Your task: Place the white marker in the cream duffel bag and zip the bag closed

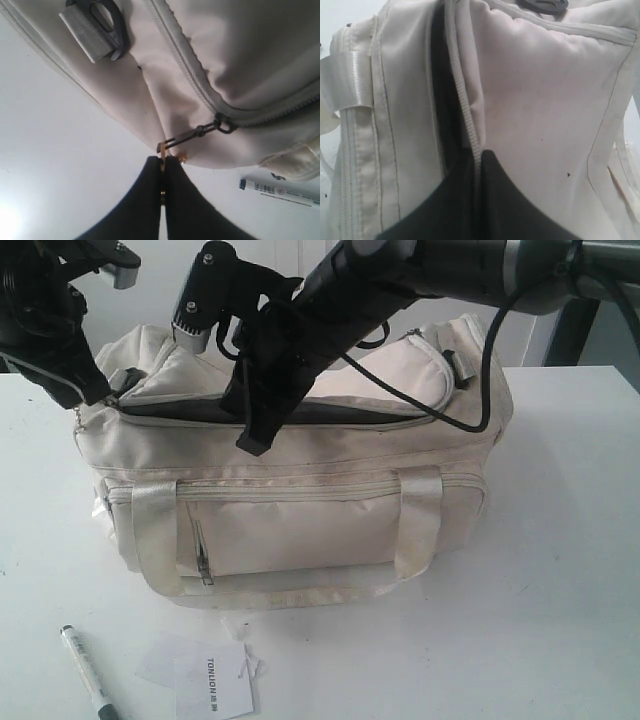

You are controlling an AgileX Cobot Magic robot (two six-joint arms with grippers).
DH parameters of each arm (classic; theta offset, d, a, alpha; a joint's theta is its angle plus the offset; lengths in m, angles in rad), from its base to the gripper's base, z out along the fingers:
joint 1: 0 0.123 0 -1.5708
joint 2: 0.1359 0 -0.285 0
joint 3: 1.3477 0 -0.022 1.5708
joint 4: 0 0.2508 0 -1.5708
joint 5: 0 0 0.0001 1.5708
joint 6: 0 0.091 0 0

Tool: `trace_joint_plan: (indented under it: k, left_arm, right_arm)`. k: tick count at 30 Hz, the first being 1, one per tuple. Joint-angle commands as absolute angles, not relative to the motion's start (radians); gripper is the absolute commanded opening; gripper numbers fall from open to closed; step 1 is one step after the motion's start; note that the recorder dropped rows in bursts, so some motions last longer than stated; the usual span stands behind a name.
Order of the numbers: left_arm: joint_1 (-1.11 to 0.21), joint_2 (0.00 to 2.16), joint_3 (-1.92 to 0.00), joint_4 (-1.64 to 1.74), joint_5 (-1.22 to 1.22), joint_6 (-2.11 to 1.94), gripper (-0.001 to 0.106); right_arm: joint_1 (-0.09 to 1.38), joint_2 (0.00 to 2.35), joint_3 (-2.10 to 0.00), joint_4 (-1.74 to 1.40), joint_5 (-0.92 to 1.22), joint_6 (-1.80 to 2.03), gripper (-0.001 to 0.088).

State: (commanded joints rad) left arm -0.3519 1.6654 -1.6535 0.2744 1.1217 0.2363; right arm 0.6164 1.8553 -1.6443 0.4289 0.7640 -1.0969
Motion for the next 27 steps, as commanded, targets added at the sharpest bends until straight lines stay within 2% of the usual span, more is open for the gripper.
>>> trace_joint_plan:
  k: [27]
  left_arm:
    - [-0.312, 1.723, -1.654, 0.236, 0.891, 0.195, 0.0]
  right_arm:
    - [0.616, 1.855, -1.644, 0.429, 0.784, -1.124, 0.0]
